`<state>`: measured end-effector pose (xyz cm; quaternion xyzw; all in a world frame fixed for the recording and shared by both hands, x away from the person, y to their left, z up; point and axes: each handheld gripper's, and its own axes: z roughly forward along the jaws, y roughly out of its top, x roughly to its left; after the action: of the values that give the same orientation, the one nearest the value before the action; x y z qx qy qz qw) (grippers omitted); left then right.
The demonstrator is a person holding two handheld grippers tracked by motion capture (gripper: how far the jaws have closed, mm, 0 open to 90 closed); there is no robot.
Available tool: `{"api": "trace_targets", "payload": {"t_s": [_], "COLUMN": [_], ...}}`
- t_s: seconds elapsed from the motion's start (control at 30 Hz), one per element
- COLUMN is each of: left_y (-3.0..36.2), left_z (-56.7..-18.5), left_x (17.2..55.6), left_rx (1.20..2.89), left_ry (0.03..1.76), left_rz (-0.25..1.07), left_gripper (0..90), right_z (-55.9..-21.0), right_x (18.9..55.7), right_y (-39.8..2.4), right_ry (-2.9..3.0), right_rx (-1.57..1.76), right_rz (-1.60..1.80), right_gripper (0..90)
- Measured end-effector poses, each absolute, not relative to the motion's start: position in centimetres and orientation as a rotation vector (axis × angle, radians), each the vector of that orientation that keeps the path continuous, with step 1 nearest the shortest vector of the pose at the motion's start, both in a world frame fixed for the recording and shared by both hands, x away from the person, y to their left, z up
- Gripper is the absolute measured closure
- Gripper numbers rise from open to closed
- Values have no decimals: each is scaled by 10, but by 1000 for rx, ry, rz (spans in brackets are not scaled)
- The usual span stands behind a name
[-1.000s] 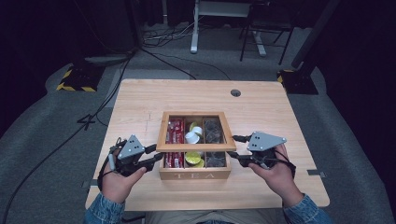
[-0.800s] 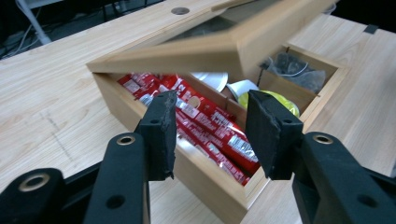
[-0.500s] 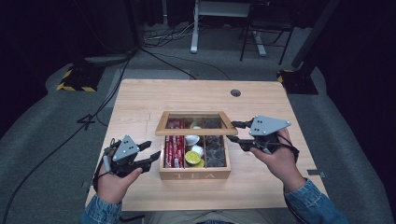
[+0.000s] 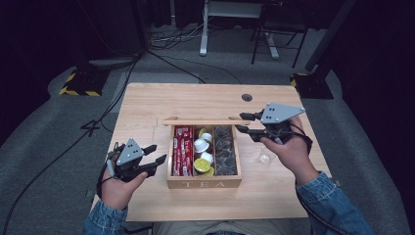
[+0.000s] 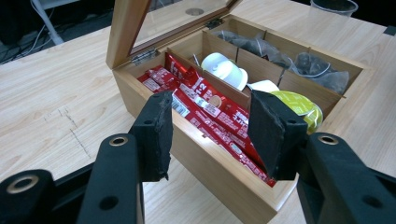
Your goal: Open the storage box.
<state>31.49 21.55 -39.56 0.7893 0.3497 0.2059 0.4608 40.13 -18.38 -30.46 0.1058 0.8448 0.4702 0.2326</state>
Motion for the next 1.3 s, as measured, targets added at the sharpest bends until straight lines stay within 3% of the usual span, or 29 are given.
{"api": "trace_targets", "payload": {"t_s": [0.7,1.3], "left_y": [236,239], "left_z": [-408,-412], "left_x": [310,318], "left_rx": [1957,1952], "left_ry": [941,954], "left_rz": [559,532], "left_gripper": [461,444], "right_z": [-272,-269], "right_x": [467,532], "right_y": [-174,-161], "right_ry": [2254,2195], "right_rx": [400,595], "right_rz": [1340,1378], "right_gripper": [573,466]}}
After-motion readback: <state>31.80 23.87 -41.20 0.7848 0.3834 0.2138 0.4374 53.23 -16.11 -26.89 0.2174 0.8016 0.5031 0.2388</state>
